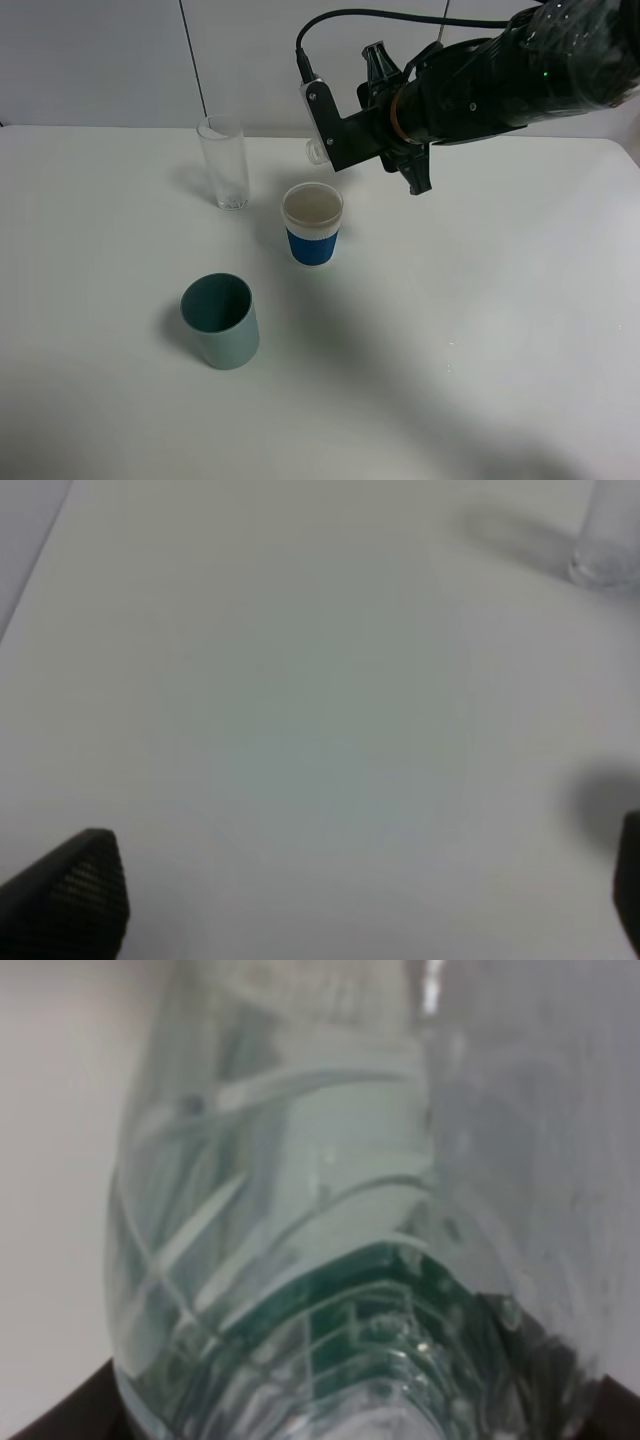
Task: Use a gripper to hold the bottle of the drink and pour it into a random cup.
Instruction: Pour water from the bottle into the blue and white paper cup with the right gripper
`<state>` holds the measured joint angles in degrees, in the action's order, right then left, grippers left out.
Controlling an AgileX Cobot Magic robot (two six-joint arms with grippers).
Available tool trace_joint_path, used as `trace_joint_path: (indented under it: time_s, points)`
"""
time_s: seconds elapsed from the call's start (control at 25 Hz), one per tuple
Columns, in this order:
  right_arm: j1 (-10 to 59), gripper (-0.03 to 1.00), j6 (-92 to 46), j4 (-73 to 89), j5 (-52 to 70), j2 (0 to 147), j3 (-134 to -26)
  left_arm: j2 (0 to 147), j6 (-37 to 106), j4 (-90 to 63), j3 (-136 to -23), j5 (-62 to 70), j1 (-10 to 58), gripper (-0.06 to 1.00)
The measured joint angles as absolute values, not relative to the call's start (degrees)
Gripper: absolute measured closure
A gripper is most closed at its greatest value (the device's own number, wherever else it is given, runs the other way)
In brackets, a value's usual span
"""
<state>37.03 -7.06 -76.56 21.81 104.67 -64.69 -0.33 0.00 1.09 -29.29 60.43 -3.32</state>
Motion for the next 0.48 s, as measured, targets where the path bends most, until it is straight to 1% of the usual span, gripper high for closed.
trace_joint_path:
  time_s: [0.48]
  points:
    - [37.0,0.42,-11.8,-76.5,22.5,104.7,-64.7,-0.3,0.0,1.1,-29.3,60.4,-3.3,-0.04]
